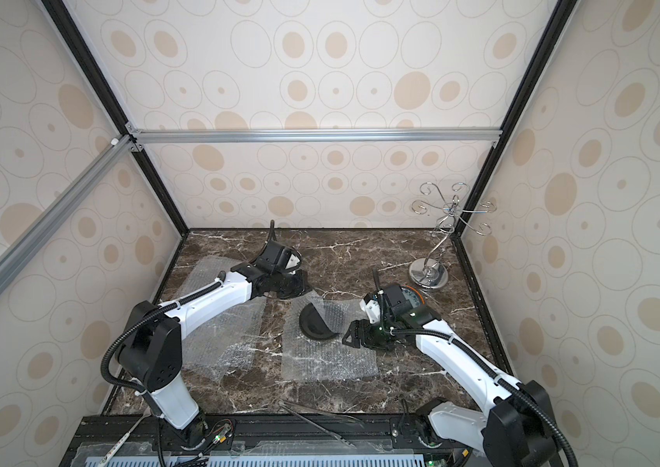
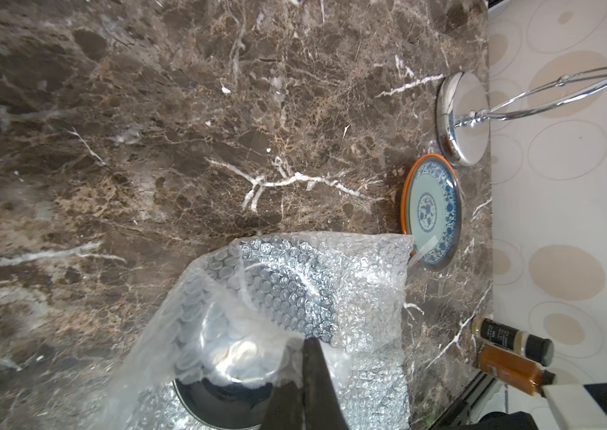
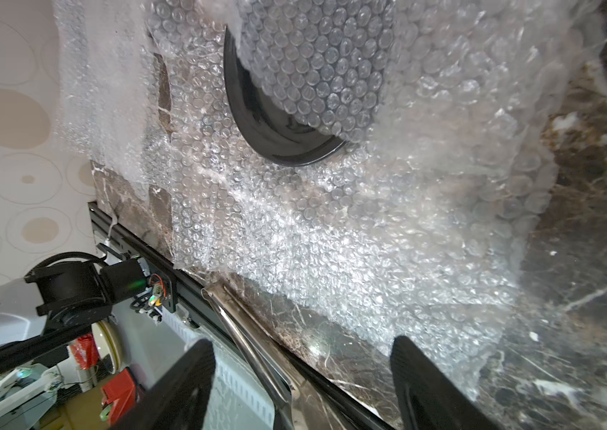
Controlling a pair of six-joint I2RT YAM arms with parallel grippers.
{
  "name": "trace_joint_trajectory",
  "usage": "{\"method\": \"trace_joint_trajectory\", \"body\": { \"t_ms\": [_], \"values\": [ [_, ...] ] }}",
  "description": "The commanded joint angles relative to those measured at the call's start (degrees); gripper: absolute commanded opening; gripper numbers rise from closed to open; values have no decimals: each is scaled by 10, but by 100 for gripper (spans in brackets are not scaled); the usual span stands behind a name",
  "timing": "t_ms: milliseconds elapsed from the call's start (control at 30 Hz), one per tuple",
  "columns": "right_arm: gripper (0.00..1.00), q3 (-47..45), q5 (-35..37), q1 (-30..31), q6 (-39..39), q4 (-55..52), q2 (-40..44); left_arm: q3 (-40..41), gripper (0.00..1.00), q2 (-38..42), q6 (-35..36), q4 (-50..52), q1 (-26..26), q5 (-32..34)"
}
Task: Unpack dinner plates from bubble wrap
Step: Unwrap the bubble wrap at the center of the board.
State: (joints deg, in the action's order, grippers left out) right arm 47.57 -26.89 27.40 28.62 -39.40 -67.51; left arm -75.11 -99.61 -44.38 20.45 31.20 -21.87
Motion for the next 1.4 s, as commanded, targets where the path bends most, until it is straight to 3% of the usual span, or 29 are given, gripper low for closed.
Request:
{"method": "trace_joint_trajectory", "body": {
  "t_ms": [0,267,667,1367],
  "values": [
    [77,25,40,16,-14,-23,-13,18,0,25,-37,-59,-18,-40],
    [77,47,81,49,-27,-16,-62,77,0,40,-97,-170,-56,-96],
    [76,-24,96,63,-10,78,-114,109,0,27,-138,-245,-91,-126],
    [75,-141,98,65,27,170,-106,112,0,-27,-140,-277,-134,-143]
  ]
}}
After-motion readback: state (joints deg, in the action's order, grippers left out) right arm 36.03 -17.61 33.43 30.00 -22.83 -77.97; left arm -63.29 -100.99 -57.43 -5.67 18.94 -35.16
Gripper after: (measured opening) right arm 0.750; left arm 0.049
